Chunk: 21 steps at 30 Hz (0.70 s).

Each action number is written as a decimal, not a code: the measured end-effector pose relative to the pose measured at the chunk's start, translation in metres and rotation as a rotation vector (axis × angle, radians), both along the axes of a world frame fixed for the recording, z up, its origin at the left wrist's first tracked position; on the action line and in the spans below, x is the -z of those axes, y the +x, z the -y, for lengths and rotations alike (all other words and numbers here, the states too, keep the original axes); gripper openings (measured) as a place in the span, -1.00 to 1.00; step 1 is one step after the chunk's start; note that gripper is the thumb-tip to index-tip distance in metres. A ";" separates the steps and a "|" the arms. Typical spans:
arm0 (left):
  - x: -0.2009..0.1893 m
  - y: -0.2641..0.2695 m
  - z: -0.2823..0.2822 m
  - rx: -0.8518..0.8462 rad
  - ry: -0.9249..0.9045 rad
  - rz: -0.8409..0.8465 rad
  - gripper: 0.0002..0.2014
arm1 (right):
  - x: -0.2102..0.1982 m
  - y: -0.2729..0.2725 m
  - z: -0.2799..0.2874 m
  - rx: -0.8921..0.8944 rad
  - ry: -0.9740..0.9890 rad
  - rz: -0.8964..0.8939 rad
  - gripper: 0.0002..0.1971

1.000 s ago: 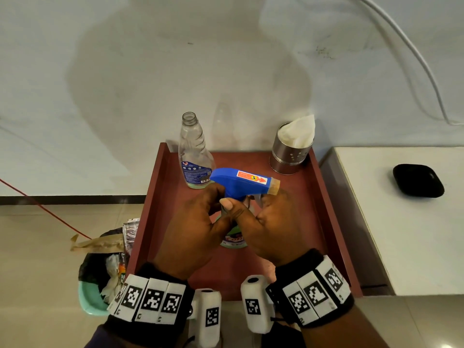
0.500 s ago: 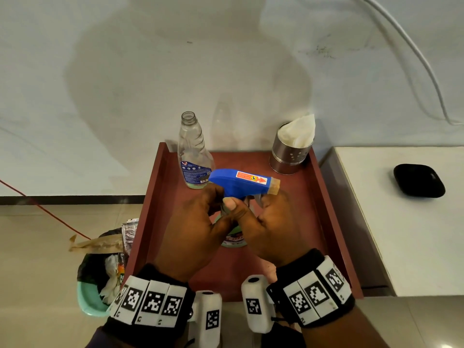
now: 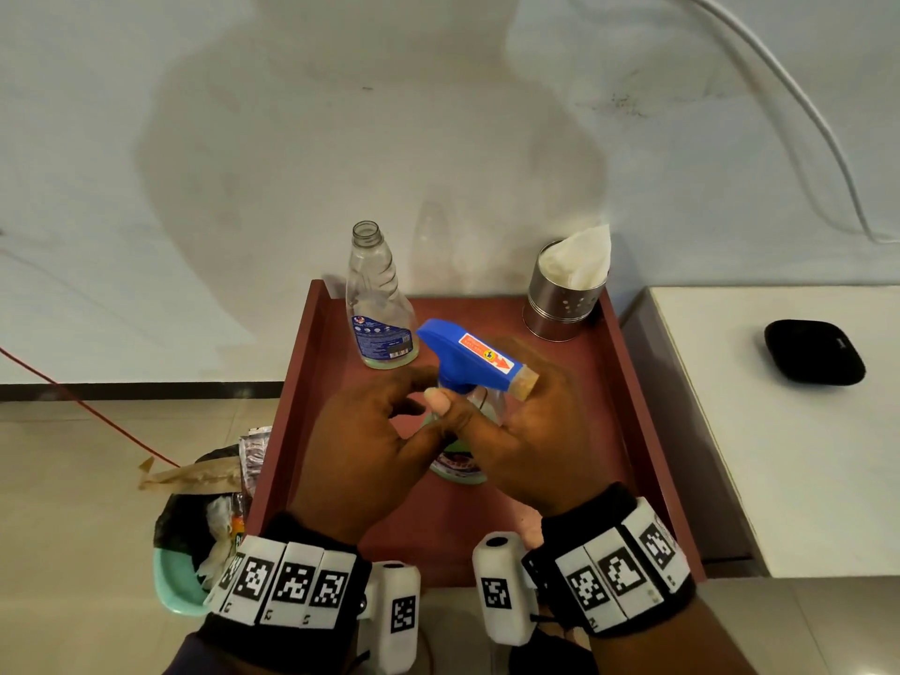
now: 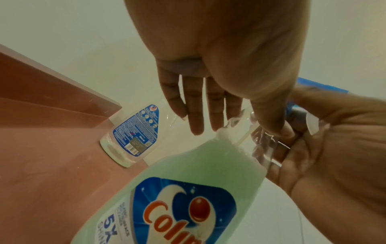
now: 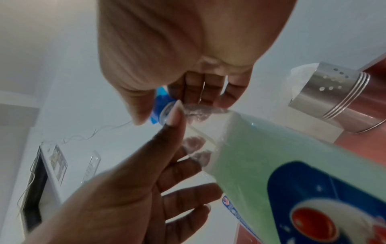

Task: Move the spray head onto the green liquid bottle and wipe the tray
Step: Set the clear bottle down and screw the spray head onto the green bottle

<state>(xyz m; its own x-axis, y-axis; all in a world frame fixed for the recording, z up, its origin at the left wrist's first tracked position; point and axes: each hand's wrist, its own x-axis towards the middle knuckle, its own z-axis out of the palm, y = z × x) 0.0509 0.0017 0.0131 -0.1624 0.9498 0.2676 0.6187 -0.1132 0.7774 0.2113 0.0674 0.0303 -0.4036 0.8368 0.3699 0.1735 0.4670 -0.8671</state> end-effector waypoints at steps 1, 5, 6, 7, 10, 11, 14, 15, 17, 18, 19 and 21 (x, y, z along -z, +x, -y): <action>-0.002 -0.001 0.000 -0.012 0.002 -0.018 -0.57 | -0.001 0.003 -0.002 -0.067 -0.014 -0.011 -0.68; -0.008 -0.002 0.000 0.038 -0.001 -0.003 -0.59 | -0.001 0.020 -0.011 -0.278 -0.111 -0.127 -0.57; -0.009 -0.001 0.000 0.070 -0.009 0.031 -0.59 | -0.001 0.022 -0.014 -0.277 -0.135 -0.129 -0.55; -0.009 -0.001 -0.001 0.113 -0.018 0.066 -0.62 | 0.000 0.024 -0.015 -0.263 -0.148 -0.114 -0.53; -0.006 -0.001 0.000 0.246 -0.074 0.160 -0.60 | 0.001 0.023 -0.015 -0.206 -0.170 -0.061 -0.46; -0.006 -0.001 0.001 0.279 -0.095 0.177 -0.59 | 0.000 0.020 -0.013 -0.184 -0.176 -0.050 -0.41; -0.005 0.001 0.003 0.341 -0.089 0.175 -0.54 | -0.002 0.006 -0.003 -0.138 -0.183 -0.003 -0.35; -0.005 0.002 0.003 0.352 -0.104 0.174 -0.51 | -0.003 0.001 0.001 -0.123 -0.178 0.004 -0.39; -0.006 0.003 0.001 0.359 -0.137 0.157 -0.41 | -0.004 -0.005 0.005 -0.023 -0.161 -0.002 -0.49; -0.006 0.003 0.001 0.336 -0.121 0.146 -0.37 | -0.004 -0.007 0.006 0.052 -0.137 0.007 -0.51; -0.007 0.002 0.001 0.297 -0.085 0.137 -0.36 | -0.004 -0.008 0.006 0.121 -0.096 0.033 -0.52; -0.008 0.001 0.001 0.237 0.004 0.122 -0.38 | -0.003 -0.009 0.003 0.181 -0.037 0.092 -0.55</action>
<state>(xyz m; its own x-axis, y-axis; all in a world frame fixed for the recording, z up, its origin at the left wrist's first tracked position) 0.0517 0.0005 0.0210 0.0336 0.9641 0.2635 0.4764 -0.2473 0.8438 0.2025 0.0640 0.0336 -0.2760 0.9111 0.3062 0.3315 0.3892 -0.8594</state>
